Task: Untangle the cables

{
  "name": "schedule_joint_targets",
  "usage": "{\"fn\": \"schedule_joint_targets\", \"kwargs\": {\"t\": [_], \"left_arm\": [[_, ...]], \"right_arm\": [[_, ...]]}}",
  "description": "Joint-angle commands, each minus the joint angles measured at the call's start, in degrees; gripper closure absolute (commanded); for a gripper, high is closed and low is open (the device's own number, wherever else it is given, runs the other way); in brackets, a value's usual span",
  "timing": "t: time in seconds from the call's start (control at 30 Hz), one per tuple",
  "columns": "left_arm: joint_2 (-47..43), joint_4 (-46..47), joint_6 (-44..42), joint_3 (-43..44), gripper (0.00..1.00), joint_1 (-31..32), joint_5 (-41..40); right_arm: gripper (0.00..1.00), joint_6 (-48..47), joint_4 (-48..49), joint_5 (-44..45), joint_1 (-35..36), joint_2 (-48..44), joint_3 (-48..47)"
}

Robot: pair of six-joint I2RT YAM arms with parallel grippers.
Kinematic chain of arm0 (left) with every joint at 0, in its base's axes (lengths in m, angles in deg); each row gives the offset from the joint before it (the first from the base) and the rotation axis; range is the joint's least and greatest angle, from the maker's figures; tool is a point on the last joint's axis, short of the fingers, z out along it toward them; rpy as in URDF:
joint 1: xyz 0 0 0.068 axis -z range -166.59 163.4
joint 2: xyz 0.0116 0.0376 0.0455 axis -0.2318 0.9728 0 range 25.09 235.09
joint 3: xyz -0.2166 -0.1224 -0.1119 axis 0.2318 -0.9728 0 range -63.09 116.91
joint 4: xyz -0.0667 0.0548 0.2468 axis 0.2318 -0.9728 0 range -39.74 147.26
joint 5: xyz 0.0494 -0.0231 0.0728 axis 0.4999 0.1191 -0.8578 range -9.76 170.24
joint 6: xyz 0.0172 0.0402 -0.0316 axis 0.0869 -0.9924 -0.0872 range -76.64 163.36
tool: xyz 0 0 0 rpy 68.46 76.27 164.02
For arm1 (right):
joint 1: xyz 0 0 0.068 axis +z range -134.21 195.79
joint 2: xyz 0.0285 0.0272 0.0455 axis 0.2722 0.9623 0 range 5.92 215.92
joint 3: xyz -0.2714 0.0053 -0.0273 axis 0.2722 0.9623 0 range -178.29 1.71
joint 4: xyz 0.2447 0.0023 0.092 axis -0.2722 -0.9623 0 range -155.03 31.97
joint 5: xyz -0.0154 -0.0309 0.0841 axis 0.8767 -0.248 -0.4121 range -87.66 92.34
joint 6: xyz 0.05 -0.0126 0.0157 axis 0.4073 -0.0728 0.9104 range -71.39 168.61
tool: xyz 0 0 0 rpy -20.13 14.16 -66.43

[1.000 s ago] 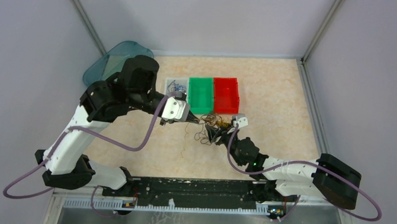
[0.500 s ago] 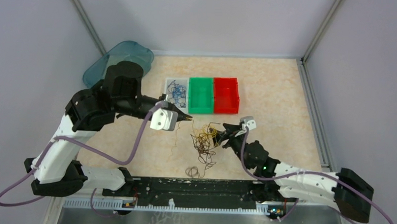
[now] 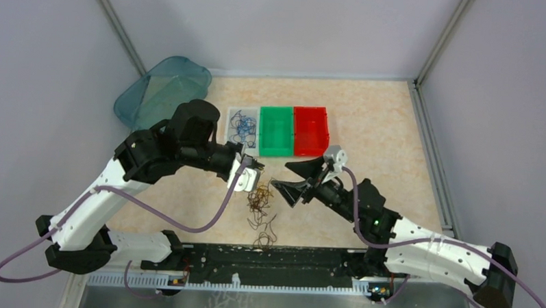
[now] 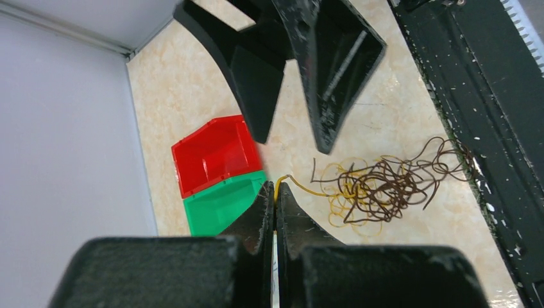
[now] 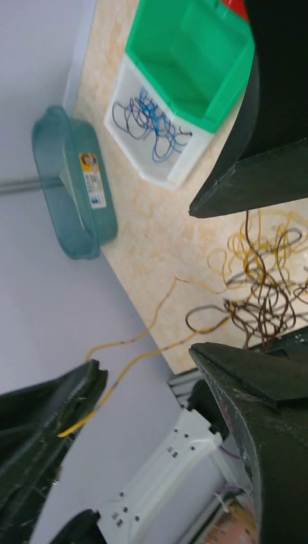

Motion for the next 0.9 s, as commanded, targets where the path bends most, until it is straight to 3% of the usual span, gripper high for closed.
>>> {"fn": "schedule_joint_targets", "kwargs": {"t": [0.0,0.4,0.57,0.7,0.87], "left_arm": [[-1.25,2.8,-1.93,0.01,1.0,0.56,-0.21],[-1.78,3.57,-2.94,-0.81,1.0,0.7,-0.48],[-1.95,3.71,-3.37,-0.8,1.0,0.82,-0.59],[-2.04,4.0,-4.4,-1.07,1.0,0.86,-0.94],[-2.26,7.2,-5.92,-2.43,1.0,0.85,-2.26]], "right_arm": [[0.29,0.75,5.94,-10.89,-0.31,4.59,-4.43],[0.44,5.51,17.69,-19.27,-1.26,15.0,-7.91],[0.57,13.51,26.92,-28.91,-4.64,19.51,-7.91],[0.6,21.47,34.58,-38.0,-6.61,23.78,-8.16],[0.6,24.87,37.06,-42.26,-6.84,26.9,-9.25]]}}
